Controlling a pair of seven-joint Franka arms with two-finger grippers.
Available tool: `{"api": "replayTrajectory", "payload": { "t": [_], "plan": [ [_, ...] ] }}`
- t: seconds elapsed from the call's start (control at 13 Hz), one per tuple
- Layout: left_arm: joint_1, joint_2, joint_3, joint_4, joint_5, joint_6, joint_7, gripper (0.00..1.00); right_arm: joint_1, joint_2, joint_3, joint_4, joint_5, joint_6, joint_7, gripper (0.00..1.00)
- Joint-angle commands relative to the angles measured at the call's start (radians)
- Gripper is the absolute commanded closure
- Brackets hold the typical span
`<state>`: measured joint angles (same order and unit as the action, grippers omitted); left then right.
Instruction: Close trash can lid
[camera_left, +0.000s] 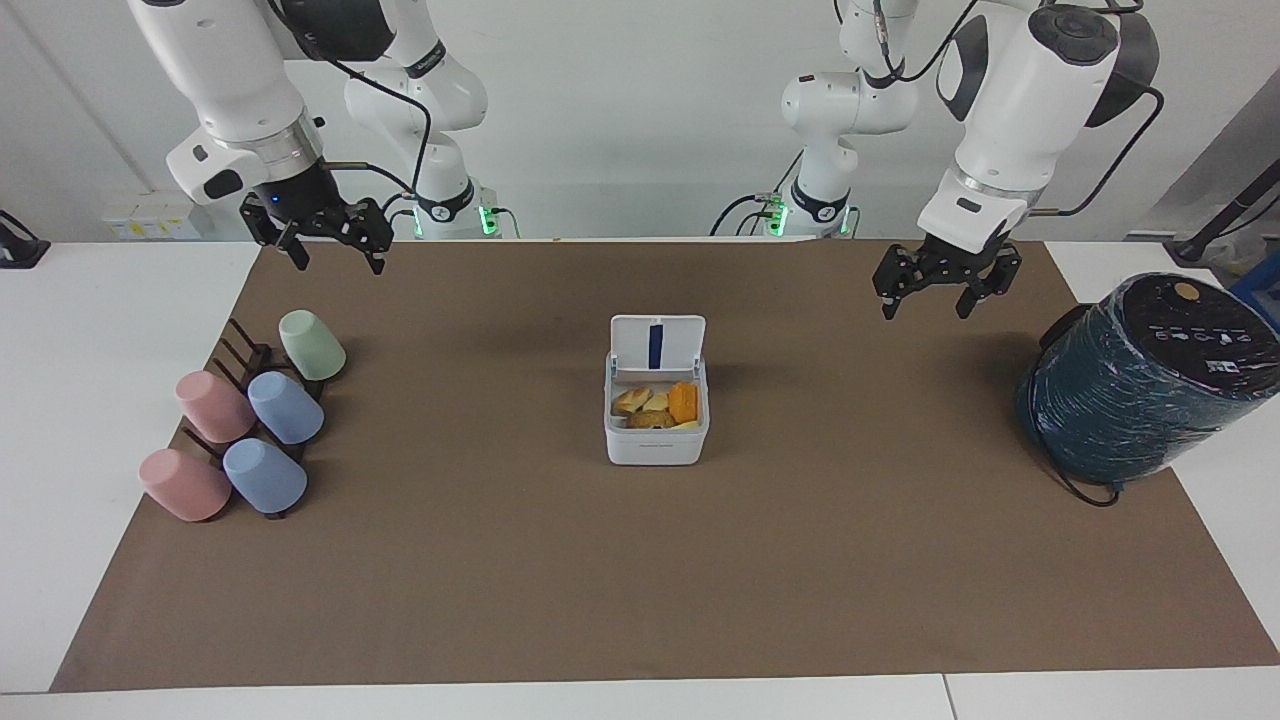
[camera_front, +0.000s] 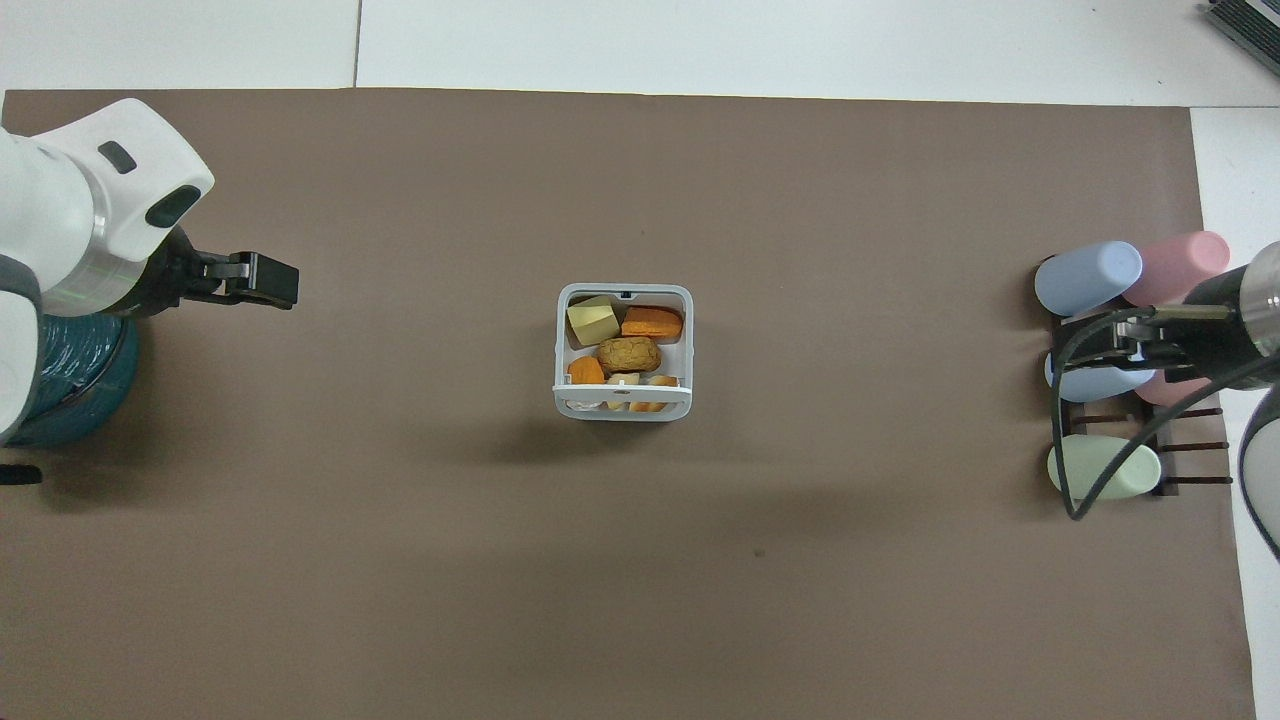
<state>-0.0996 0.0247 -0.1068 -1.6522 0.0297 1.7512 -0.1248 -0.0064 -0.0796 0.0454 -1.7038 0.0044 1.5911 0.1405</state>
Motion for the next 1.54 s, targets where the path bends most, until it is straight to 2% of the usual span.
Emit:
{"api": "replayTrajectory", "payload": {
  "t": [0.0, 0.54, 0.69, 0.85, 1.08, 1.46],
  "plan": [
    [-0.003, -0.028, 0.006, -0.032, 0.012, 0.028, 0.010, 0.00, -0.012, -0.023, 0.002, -0.022, -0.001, -0.002, -0.025, 0.00],
    [-0.014, -0.038, 0.001, -0.058, 0.012, 0.028, -0.007, 0.00, -0.012, -0.023, 0.002, -0.022, -0.001, -0.002, -0.025, 0.00],
    [-0.069, -0.064, 0.001, -0.105, 0.012, 0.030, -0.009, 0.00, -0.012, -0.023, 0.002, -0.022, -0.001, -0.002, -0.025, 0.00],
    [-0.162, -0.127, -0.001, -0.229, 0.010, 0.062, -0.073, 0.00, -0.012, -0.023, 0.002, -0.022, -0.001, -0.002, -0.025, 0.00],
    [-0.311, -0.202, -0.001, -0.389, -0.034, 0.181, -0.215, 0.00, -0.012, -0.023, 0.002, -0.022, -0.001, -0.002, -0.025, 0.00],
    [-0.598, -0.216, -0.001, -0.458, -0.048, 0.235, -0.496, 0.00, -0.012, -0.023, 0.002, -0.022, -0.001, -0.002, -0.025, 0.00]
  ]
}}
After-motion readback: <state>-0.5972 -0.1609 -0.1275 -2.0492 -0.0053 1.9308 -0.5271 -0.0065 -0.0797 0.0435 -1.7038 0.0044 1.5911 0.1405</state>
